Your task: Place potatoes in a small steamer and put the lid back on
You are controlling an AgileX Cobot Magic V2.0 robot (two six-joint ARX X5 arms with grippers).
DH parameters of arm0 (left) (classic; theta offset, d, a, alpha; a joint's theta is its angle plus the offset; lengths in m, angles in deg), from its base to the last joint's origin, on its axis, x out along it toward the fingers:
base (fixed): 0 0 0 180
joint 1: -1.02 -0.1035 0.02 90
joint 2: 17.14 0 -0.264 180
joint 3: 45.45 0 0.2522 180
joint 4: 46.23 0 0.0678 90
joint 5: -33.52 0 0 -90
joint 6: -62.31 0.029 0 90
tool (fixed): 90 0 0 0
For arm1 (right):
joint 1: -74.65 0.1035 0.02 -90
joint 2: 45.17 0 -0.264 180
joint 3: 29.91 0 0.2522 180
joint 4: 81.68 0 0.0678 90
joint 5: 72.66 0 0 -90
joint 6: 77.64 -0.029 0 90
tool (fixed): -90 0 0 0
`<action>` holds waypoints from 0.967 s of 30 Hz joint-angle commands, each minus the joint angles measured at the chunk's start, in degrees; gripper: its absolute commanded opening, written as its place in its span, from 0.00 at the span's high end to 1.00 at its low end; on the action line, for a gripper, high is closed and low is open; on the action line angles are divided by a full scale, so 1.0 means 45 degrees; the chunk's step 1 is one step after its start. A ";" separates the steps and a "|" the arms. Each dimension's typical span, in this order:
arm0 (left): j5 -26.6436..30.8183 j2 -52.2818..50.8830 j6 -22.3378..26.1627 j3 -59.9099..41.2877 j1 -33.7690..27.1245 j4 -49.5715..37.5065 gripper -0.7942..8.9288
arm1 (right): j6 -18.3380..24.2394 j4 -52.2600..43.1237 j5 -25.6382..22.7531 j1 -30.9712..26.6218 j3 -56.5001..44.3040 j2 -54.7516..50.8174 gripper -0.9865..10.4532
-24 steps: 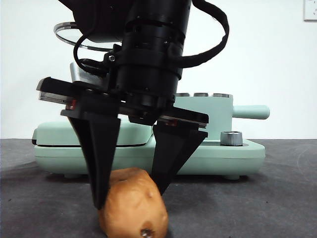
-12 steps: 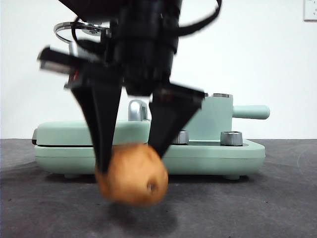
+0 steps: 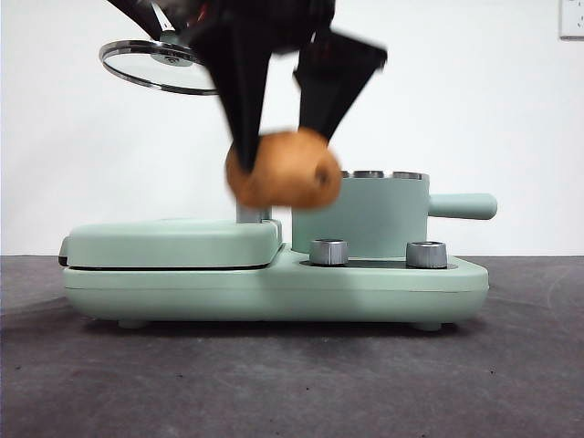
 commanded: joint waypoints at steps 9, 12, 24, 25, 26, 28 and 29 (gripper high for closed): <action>-0.0039 0.0029 0.0136 0.0510 -0.0083 -0.0345 0.90 | 0.1302 0.1132 -0.1020 -0.2205 0.3502 0.0087 0.75; -0.0039 0.0029 0.0136 0.0510 -0.0107 -0.0345 0.90 | 0.1593 0.0544 -0.0840 -0.2997 0.3832 0.0102 0.75; -0.0039 0.0029 0.0136 0.0510 -0.0141 -0.0350 0.90 | 0.2628 -0.1666 0.0831 -0.5401 0.3915 0.0928 0.75; -0.0039 0.0029 0.0136 0.0510 -0.0141 -0.0350 0.90 | 0.2720 -0.1783 0.0845 -0.5484 0.3915 0.1030 0.75; -0.0039 0.0034 0.0136 0.0510 -0.0141 -0.0350 0.90 | 0.2807 -0.1948 0.0840 -0.5576 0.3920 0.1195 0.75; -0.0039 0.0044 0.0136 0.0510 -0.0141 -0.0350 0.90 | 0.2885 -0.2254 0.0899 -0.5712 0.3920 0.1486 0.75; -0.0039 0.0053 0.0136 0.0510 -0.0141 -0.0350 0.90 | 0.2924 -0.2385 0.0928 -0.5770 0.3920 0.1622 0.75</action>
